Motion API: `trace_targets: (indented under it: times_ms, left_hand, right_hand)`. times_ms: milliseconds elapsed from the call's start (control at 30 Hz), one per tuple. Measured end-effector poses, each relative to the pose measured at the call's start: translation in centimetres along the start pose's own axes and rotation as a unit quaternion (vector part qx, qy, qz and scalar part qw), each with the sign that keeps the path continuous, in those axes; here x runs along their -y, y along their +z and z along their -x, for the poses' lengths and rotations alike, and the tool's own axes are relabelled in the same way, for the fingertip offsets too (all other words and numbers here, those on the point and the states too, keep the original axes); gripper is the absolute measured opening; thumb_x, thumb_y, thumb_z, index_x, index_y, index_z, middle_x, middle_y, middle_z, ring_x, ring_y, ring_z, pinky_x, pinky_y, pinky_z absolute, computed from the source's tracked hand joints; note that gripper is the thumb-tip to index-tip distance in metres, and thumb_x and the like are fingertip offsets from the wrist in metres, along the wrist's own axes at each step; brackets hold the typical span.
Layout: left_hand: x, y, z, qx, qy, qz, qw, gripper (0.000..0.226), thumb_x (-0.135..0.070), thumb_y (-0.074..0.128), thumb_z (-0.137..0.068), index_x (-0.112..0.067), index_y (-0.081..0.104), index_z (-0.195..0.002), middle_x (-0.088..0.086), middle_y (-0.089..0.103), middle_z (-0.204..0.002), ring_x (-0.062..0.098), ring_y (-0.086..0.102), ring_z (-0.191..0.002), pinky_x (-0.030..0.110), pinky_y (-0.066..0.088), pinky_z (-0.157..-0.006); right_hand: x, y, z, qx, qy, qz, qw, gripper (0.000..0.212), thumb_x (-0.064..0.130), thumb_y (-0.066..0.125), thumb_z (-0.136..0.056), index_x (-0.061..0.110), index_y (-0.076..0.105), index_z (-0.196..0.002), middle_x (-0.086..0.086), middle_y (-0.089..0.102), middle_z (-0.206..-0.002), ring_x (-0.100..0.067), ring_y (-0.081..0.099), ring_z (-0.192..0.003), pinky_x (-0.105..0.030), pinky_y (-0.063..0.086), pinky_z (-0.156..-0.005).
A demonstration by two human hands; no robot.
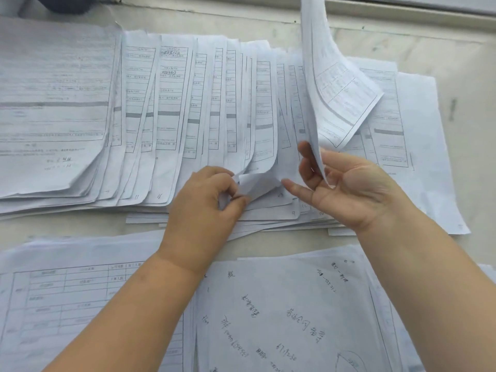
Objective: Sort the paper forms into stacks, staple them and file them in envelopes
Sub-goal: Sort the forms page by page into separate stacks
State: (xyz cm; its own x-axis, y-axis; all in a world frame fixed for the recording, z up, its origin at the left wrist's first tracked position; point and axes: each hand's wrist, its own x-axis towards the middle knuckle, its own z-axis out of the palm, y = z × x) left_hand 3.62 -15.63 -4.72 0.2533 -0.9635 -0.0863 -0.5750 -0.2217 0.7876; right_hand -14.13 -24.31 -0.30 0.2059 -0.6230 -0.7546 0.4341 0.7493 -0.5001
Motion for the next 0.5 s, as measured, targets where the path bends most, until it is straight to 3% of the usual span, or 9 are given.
trace_targets:
  times_ms: [133,233,267,367,433,500]
  left_hand:
    - [0.4,0.1,0.0,-0.003,0.013,0.011,1.000,0.031,-0.037,0.060,-0.085,-0.009,0.058,-0.072,-0.005,0.055,-0.078,0.019,0.052,-0.079,0.029,0.041,-0.067]
    - [0.2,0.1,0.3,-0.034,-0.002,0.016,0.999,0.021,-0.031,0.059,-0.090,-0.012,0.050,-0.086,0.001,0.052,-0.073,0.016,0.051,-0.071,0.034,0.040,-0.062]
    - [0.0,0.1,0.4,-0.042,-0.007,0.015,0.999,0.015,-0.023,0.060,-0.091,-0.019,0.046,-0.096,0.002,0.055,-0.077,0.015,0.053,-0.072,0.033,0.040,-0.063]
    - [-0.2,0.1,0.7,-0.052,0.056,0.021,0.997,0.050,-0.001,0.053,-0.091,-0.032,0.040,-0.128,0.001,0.060,-0.115,0.019,0.058,-0.085,0.027,0.048,-0.082]
    - [0.5,0.4,0.8,-0.024,0.106,-0.005,0.994,0.039,-0.004,0.049,-0.090,-0.026,0.056,-0.122,0.004,0.055,-0.125,0.022,0.057,-0.099,0.040,0.048,-0.095]
    - [1.0,0.7,0.8,0.009,0.121,-0.070,0.990,0.021,-0.022,0.055,-0.087,-0.020,0.068,-0.104,0.006,0.059,-0.115,0.024,0.055,-0.100,0.059,0.043,-0.094]
  right_hand:
    - [-0.6,0.6,-0.6,-0.024,0.011,0.033,0.999,0.011,0.002,0.055,-0.093,0.006,0.065,-0.088,-0.005,0.065,-0.084,-0.014,0.063,-0.060,-0.055,0.054,-0.079]
    - [-0.8,0.5,-0.7,-0.033,0.017,0.036,0.999,0.010,0.001,0.057,-0.092,0.005,0.064,-0.087,-0.006,0.069,-0.077,-0.014,0.060,-0.060,-0.054,0.053,-0.083]
    - [-0.9,0.5,-0.7,-0.031,0.019,0.037,0.999,0.010,0.002,0.057,-0.092,0.006,0.064,-0.086,-0.005,0.070,-0.075,-0.014,0.060,-0.060,-0.052,0.054,-0.082]
    - [-1.0,0.2,-0.7,-0.031,0.018,0.031,0.999,0.011,0.002,0.057,-0.092,0.006,0.063,-0.085,-0.006,0.070,-0.077,-0.014,0.061,-0.058,-0.047,0.058,-0.075]
    - [-1.0,0.0,-0.7,-0.030,0.018,0.027,0.999,0.007,0.001,0.058,-0.091,0.006,0.063,-0.088,-0.007,0.068,-0.083,-0.014,0.063,-0.056,-0.048,0.059,-0.072]
    - [-0.9,-0.1,-0.5,-0.027,0.018,0.036,0.999,0.007,0.002,0.058,-0.092,0.007,0.062,-0.092,-0.006,0.067,-0.086,-0.014,0.064,-0.056,-0.053,0.057,-0.073]
